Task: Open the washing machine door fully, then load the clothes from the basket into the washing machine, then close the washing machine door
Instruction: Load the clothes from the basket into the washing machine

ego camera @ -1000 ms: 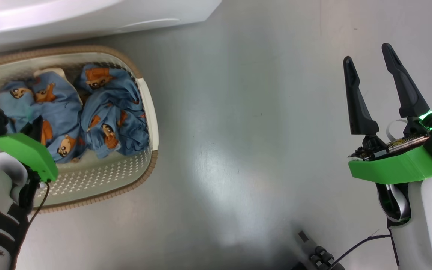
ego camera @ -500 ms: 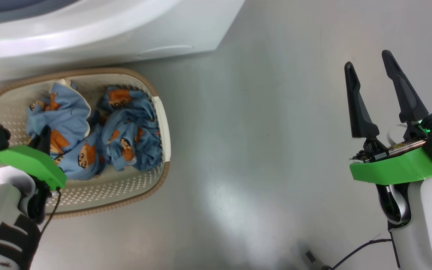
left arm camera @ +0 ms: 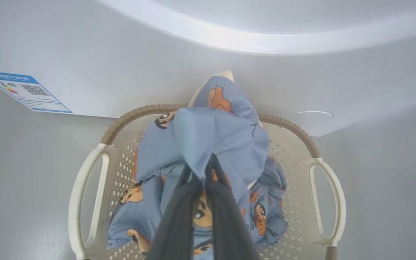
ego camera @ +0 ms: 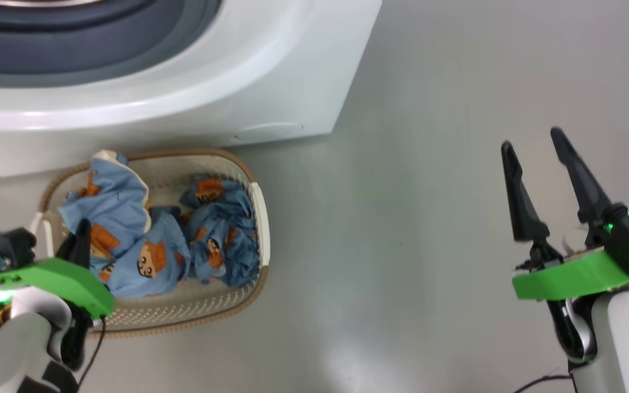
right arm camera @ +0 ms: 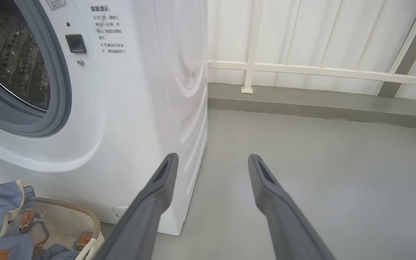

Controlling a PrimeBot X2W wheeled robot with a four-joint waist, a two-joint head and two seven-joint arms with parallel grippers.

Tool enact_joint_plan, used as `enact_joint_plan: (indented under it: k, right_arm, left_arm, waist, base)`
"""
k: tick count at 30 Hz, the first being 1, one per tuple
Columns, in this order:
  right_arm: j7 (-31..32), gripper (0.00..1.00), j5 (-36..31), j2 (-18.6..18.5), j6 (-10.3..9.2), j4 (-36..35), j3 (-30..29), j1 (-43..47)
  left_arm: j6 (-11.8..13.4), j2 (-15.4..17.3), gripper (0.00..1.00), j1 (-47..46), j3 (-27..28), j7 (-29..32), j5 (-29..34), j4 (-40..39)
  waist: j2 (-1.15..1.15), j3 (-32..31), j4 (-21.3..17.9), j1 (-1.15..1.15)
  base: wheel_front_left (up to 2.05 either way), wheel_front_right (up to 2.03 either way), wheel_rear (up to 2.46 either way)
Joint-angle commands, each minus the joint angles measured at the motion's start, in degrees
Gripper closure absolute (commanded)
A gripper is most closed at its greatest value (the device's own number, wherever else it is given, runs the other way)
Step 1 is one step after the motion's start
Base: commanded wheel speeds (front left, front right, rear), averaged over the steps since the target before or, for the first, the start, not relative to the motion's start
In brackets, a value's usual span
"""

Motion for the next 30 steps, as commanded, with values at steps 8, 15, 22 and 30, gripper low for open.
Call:
enact_joint_plan:
  k: [8, 15, 22, 30]
  right_arm:
    - [-0.27, 0.0, 0.54, -1.2, 0.07, 0.05, 0.31, 5.59]
    - [-0.27, 0.0, 0.84, -1.8, 0.07, 0.47, -0.31, 8.56]
    - [-0.27, 0.0, 1.13, -2.11, 0.07, 0.64, -0.95, 11.18]
    - [-0.27, 0.0, 1.31, -2.22, 0.07, 0.54, -2.25, 14.84]
  left_arm:
    - [-0.09, -0.33, 1.0, 8.35, 9.34, -0.61, 8.4, -8.08]
    - [-0.09, -2.03, 1.0, 13.88, 14.28, -0.61, 13.2, -14.75]
    - [-0.09, -3.43, 1.0, 19.04, 17.9, -0.61, 17.33, -21.51]
    - [-0.09, -5.95, 1.0, 26.29, 22.01, -0.61, 21.69, -31.79]
  waist:
    - [0.0, -8.99, 2.06, 0.0]
    - [0.0, -13.05, 3.02, 0.0]
    - [0.0, -16.34, 3.68, 0.0]
    - [0.0, -20.27, 4.95, 0.0]
  base:
    - [0.0, 0.0, 0.0]
    - [0.0, 0.0, 0.0]
    - [0.0, 0.0, 0.0]
    - [0.0, 0.0, 0.0]
